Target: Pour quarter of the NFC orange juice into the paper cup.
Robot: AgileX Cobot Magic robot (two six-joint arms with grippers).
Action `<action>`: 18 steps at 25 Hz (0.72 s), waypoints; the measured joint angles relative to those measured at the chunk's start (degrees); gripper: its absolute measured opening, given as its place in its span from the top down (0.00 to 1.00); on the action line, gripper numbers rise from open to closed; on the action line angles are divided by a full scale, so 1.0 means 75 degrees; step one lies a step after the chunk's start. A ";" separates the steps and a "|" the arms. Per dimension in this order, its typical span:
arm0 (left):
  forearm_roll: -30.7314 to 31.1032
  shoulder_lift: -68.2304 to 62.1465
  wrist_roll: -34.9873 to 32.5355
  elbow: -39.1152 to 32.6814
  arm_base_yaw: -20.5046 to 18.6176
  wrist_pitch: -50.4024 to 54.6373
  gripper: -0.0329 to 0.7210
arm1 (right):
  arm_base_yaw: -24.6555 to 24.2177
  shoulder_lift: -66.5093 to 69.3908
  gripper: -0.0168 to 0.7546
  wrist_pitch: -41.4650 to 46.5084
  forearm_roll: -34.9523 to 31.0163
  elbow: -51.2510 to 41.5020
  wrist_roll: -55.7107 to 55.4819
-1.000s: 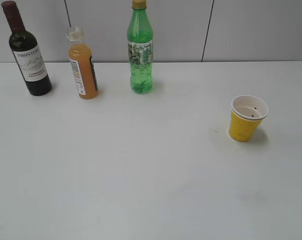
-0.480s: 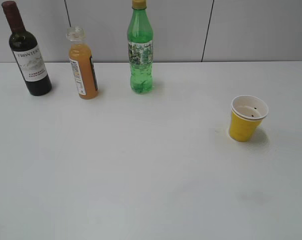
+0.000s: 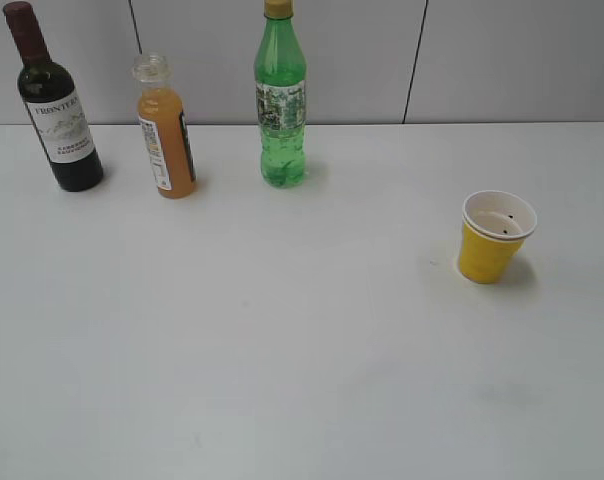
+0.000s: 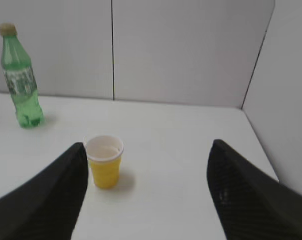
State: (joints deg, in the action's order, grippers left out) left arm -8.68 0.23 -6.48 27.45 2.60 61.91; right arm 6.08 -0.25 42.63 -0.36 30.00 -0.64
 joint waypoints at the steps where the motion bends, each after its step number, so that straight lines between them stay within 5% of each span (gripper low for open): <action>1: 0.0000 0.0000 0.0000 0.0000 0.0000 0.0000 0.31 | 0.0000 0.0000 0.21 -0.0253 -0.0011 0.0000 0.0000; 18: 0.0000 0.0000 0.0000 0.0000 0.0000 0.0000 0.31 | 0.0000 0.1484 0.21 -0.3152 0.0003 -0.0446 0.0032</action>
State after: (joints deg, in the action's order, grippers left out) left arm -8.68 0.23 -6.48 27.45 2.60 61.91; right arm 6.08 10.88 18.99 -0.33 26.66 -0.41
